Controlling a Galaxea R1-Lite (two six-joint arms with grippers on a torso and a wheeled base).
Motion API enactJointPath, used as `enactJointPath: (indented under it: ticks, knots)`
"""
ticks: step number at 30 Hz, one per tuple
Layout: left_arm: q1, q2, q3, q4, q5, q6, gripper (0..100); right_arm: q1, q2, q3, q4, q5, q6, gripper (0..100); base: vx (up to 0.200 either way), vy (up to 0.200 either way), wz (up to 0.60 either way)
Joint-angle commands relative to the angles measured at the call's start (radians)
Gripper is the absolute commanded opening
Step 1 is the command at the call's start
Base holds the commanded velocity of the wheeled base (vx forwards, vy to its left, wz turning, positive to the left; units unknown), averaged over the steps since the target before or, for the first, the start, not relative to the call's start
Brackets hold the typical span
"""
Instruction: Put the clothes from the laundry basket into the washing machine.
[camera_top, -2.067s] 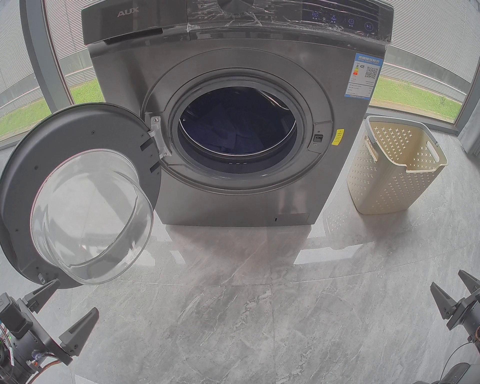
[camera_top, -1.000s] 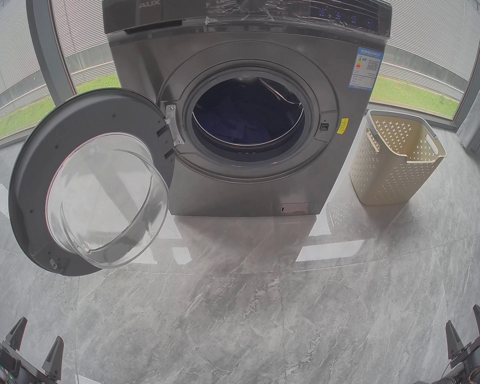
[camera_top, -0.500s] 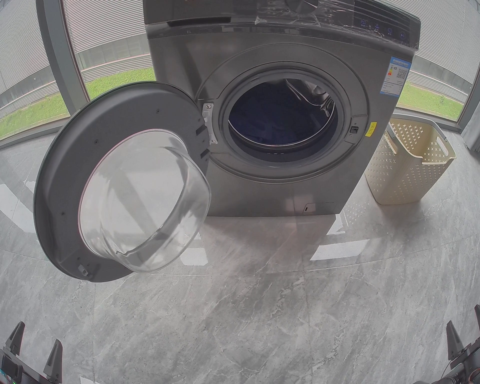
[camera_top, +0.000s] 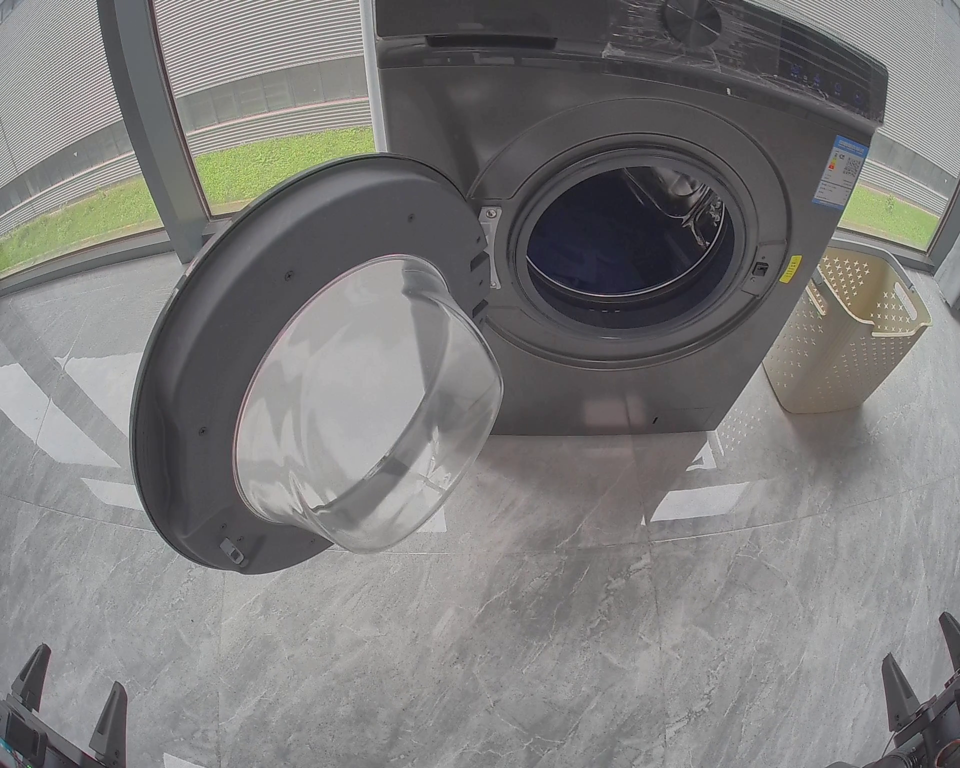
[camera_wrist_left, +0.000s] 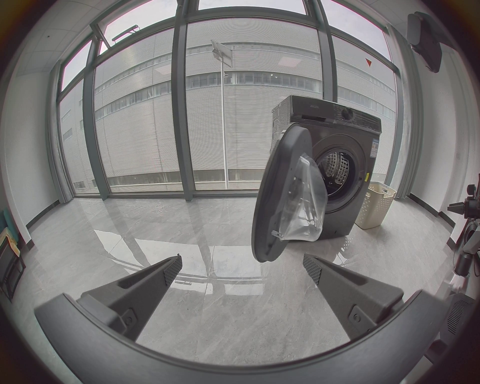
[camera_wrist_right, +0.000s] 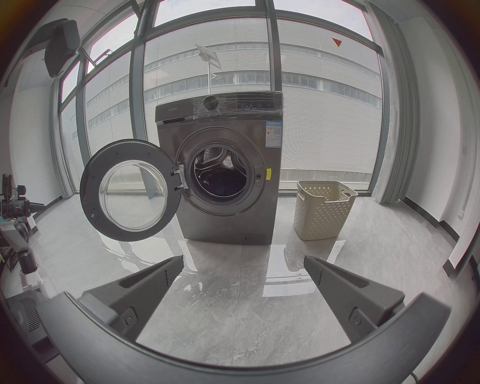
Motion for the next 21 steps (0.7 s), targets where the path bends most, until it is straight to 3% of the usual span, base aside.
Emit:
enactJointPath:
  ticks: [1, 5, 6, 7, 10, 12, 14, 16, 18, 21]
  knots:
    - [0.0, -0.011, 0.016, -0.001, 0.001, -0.001, 100, -0.001, -0.01, 0.018, 0.0, 0.0, 0.0, 100, 0.0, 0.0, 0.0]
    - [0.0, -0.011, 0.018, -0.001, 0.009, -0.002, 100, -0.001, -0.01, 0.018, 0.0, 0.0, 0.0, 100, 0.0, 0.0, 0.0]
    - [0.003, -0.011, 0.016, -0.002, 0.007, 0.03, 100, -0.001, -0.01, 0.018, 0.0, 0.0, 0.0, 100, 0.0, 0.0, 0.0]
    - [0.003, -0.011, 0.016, -0.002, 0.004, 0.042, 100, -0.001, -0.01, 0.018, 0.0, 0.0, 0.0, 100, 0.0, 0.0, 0.0]
    - [0.001, -0.011, 0.016, -0.002, 0.0, 0.048, 100, -0.001, -0.01, 0.018, 0.0, 0.0, 0.0, 100, 0.0, 0.0, 0.0]
    - [0.004, 0.001, -0.041, -0.04, -0.014, 0.027, 100, -0.001, -0.01, 0.018, 0.0, 0.0, 0.0, 100, 0.0, 0.0, 0.0]
    - [0.0, 0.073, -0.232, -0.083, -0.036, -0.03, 100, -0.001, -0.01, 0.018, 0.0, 0.0, -0.001, 100, 0.0, 0.0, 0.0]
    - [-0.009, 0.191, -0.334, -0.067, -0.071, -0.056, 100, -0.001, -0.01, 0.018, 0.0, 0.0, -0.001, 100, 0.0, 0.0, 0.0]
    - [-0.032, 0.314, -0.355, -0.056, -0.118, -0.064, 100, -0.002, -0.009, 0.018, 0.0, 0.0, 0.0, 100, 0.0, 0.0, 0.0]
    - [-0.052, 0.496, -0.367, -0.094, -0.149, -0.051, 100, -0.001, -0.01, 0.018, 0.0, 0.0, 0.0, 100, 0.0, 0.0, 0.0]
